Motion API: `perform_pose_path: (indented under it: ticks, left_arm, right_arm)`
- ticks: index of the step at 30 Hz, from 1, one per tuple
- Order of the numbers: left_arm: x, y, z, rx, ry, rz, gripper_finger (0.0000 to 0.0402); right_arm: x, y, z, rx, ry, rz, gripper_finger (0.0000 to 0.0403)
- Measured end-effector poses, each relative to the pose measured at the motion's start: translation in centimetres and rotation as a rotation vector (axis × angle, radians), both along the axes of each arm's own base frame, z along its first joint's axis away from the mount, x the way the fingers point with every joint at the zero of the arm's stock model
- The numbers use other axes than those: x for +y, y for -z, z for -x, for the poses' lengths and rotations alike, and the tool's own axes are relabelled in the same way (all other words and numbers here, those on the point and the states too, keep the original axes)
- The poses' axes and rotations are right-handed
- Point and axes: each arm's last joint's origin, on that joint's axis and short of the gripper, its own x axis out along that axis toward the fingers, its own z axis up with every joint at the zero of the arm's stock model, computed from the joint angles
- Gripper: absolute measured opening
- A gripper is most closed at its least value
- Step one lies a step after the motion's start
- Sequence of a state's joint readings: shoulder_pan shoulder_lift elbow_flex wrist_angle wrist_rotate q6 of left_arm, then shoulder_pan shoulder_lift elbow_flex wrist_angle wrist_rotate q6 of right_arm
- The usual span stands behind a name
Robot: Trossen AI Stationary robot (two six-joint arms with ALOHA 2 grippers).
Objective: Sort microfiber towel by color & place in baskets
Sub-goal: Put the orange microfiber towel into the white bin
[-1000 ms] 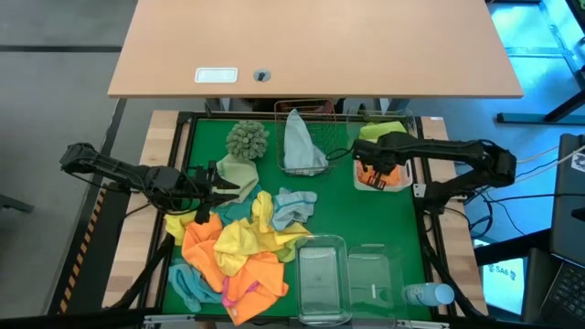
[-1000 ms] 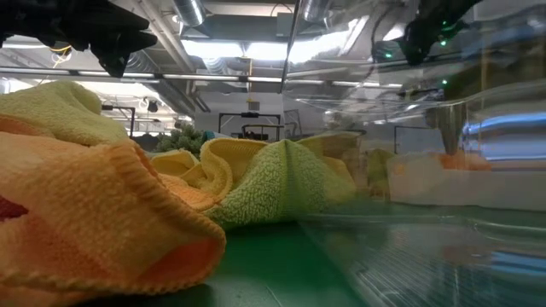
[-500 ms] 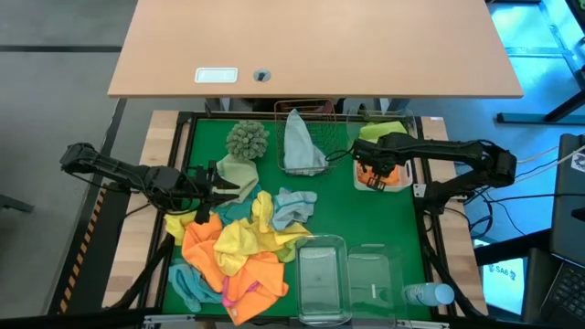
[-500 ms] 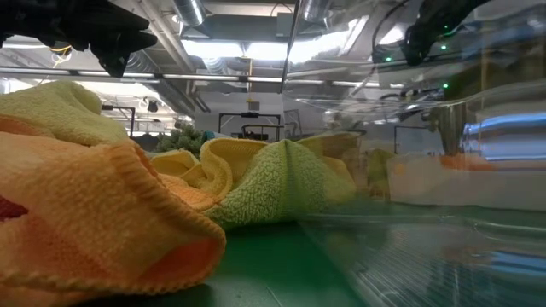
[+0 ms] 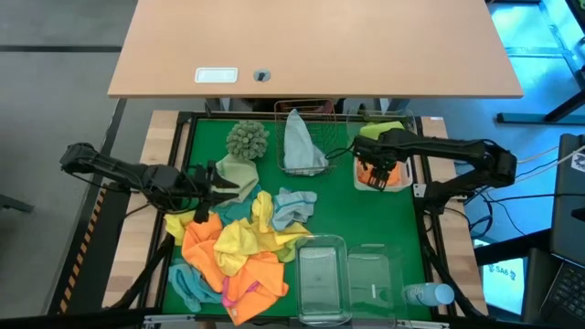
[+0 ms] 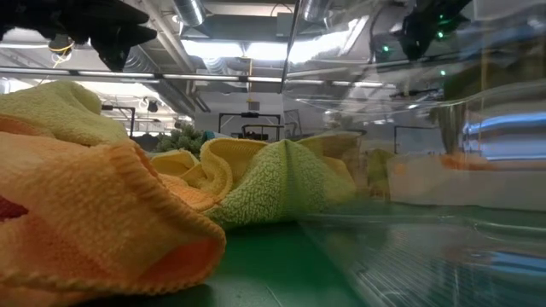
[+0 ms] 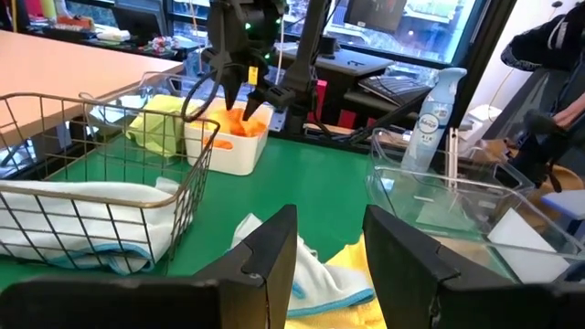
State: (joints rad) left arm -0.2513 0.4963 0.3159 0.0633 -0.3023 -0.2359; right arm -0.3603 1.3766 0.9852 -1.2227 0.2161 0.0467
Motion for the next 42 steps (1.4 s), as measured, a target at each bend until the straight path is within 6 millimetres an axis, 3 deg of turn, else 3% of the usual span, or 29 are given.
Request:
perform_pose_path:
  ticks: [7,11,19,28,35,42]
  left_arm:
    - [0.2,-3.0,1.0,0.168,-0.021,0.069,0.0124]
    - [0.3,-3.8,1.6,0.237,-0.014,0.156,0.0124]
    - [-0.1,-1.6,2.5,0.527,0.049,0.453,0.0124]
    - [0.1,0.6,4.5,0.882,-0.083,0.637,0.0124]
    - [0.1,1.2,4.5,0.905,-0.139,0.647,0.0123]
    - [-0.2,2.6,3.6,0.948,-0.133,0.667,0.0123]
  right_arm:
    - [-0.1,-3.3,-0.3,-0.053,0.0,0.02,0.0205]
    - [0.1,-4.8,0.2,-0.059,0.004,0.021,0.0205]
    - [1.1,-6.3,1.3,-0.222,0.076,-0.107,0.0205]
    - [4.4,-7.3,-0.8,-0.438,-0.098,-0.129,0.0205]
    - [7.5,-7.8,-2.3,-0.555,-0.256,-0.144,0.0205]
    - [9.7,-7.9,-2.5,-0.584,-0.285,-0.181,0.0205]
